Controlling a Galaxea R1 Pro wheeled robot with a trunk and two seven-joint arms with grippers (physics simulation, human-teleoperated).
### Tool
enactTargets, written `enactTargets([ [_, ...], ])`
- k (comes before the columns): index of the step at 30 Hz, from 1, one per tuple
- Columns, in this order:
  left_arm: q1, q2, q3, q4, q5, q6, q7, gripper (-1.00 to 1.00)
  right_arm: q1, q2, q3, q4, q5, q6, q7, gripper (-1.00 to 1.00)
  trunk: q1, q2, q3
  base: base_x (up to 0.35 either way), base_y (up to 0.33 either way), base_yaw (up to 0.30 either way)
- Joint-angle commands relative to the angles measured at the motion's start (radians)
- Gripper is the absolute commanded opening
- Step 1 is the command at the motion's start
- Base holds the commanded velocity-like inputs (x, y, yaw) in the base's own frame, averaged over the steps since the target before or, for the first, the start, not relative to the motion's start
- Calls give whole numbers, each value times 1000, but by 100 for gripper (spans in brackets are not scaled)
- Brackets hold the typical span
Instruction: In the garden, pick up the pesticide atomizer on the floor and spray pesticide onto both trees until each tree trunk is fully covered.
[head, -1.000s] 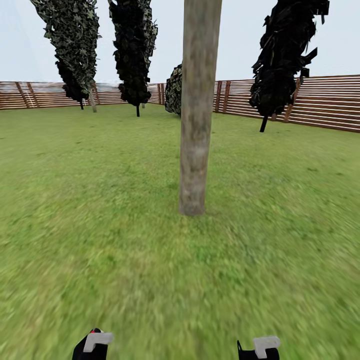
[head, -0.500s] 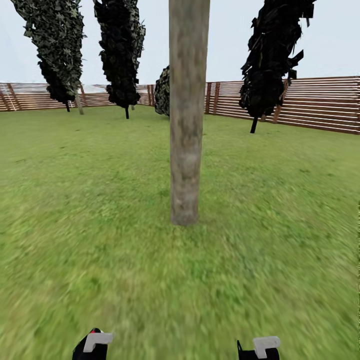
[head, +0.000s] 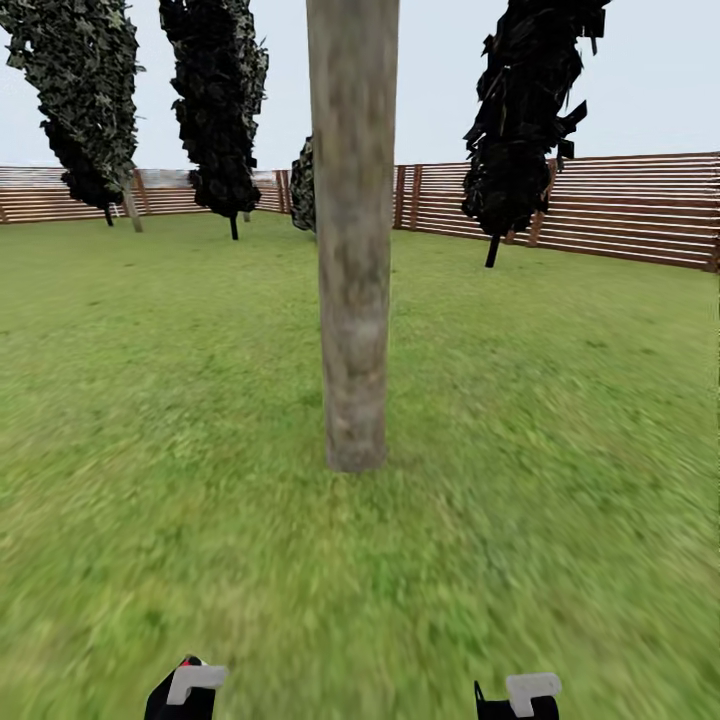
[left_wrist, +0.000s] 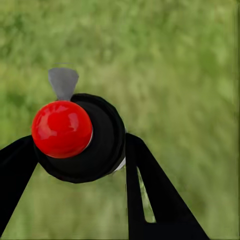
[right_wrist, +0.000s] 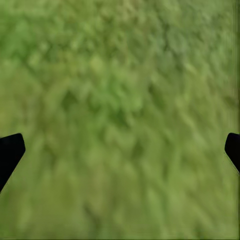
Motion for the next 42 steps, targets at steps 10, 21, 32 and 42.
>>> enactTargets([
  [10,0,0,0,0,0,0,0,-100,0,0,0,-2,-1,0,0,100,0,0,0,339,0,-12],
  [21,0,5,2,-1,0,-1,-2,-100,0,0,0,-5,-1,0,-1,100,0,0,1,339,0,-72],
  [32,0,6,1,-2,-2,-2,-5,-100,0,0,-5,-2,-1,0,-4,100,0,0,4,339,0,-229],
  [42,-5,5,-7,-16,-8,-3,-15,-100,0,-6,0,-53,4,2,3,100,0,0,4,216,0,-10],
])
